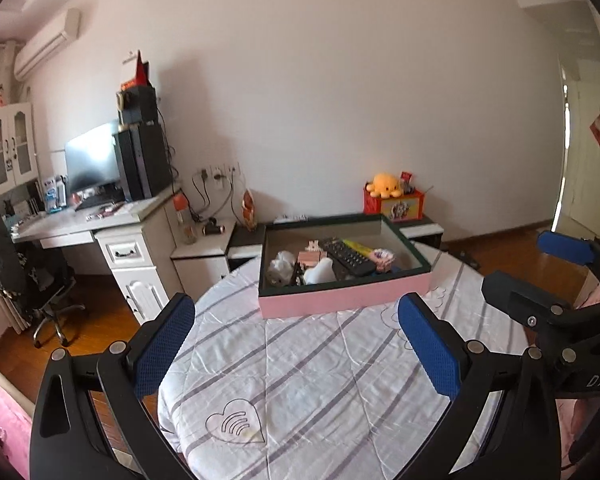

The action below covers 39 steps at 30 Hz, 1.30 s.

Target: Organize rigid objects

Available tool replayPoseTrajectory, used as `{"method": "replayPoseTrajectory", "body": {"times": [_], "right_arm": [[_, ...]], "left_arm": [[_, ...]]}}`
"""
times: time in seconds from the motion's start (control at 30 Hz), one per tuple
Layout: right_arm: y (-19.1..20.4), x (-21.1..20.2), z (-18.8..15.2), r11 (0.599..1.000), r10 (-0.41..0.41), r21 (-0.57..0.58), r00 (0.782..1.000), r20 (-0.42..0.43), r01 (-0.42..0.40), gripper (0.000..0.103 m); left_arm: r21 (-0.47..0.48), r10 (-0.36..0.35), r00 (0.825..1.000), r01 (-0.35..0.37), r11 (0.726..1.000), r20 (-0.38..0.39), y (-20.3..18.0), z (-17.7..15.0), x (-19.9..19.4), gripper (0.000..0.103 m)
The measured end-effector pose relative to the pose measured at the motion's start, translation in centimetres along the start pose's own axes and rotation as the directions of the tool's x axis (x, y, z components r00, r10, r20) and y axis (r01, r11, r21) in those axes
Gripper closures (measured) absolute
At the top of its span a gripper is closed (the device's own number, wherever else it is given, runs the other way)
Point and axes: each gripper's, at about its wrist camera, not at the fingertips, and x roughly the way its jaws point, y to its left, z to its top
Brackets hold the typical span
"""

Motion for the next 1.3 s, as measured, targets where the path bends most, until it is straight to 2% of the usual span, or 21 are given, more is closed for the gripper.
{"method": "replayPoseTrajectory", "body": {"times": [0.2,0.33,0.6,0.77,1.3], "right_arm": [[1.1,-4.5,0.4,1.000,-0.024,-0.012,0.996,0.085,0.025,0.000],[1.6,-6.8,0.6,0.999,-0.039,-0.019,0.991,0.128,0.042,0.000],[2.6,-10.7,0.8,0.998,-0.053,-0.024,0.977,0.205,0.059,0.000],[3.4,-12.8,1.1,0.997,-0.058,-0.031,0.966,0.250,0.068,0.000],[5.8,-17.5,2.0,0.994,-0.061,-0.062,0.933,0.355,0.089,0.000]], "left_arm": [[-0.014,0.012,0.997,-0.011,1.000,0.077,0.0,0.3,-4.4,0.000],[0.006,0.049,0.988,-0.050,0.999,0.146,-0.4,0.5,-7.0,0.000],[0.020,0.072,0.965,-0.079,0.997,0.252,-0.6,0.7,-11.5,0.000],[0.004,0.062,0.956,-0.066,0.998,0.288,-0.3,0.9,-13.6,0.000],[-0.032,0.108,0.911,-0.104,0.994,0.399,0.4,1.4,-19.1,0.000]]}}
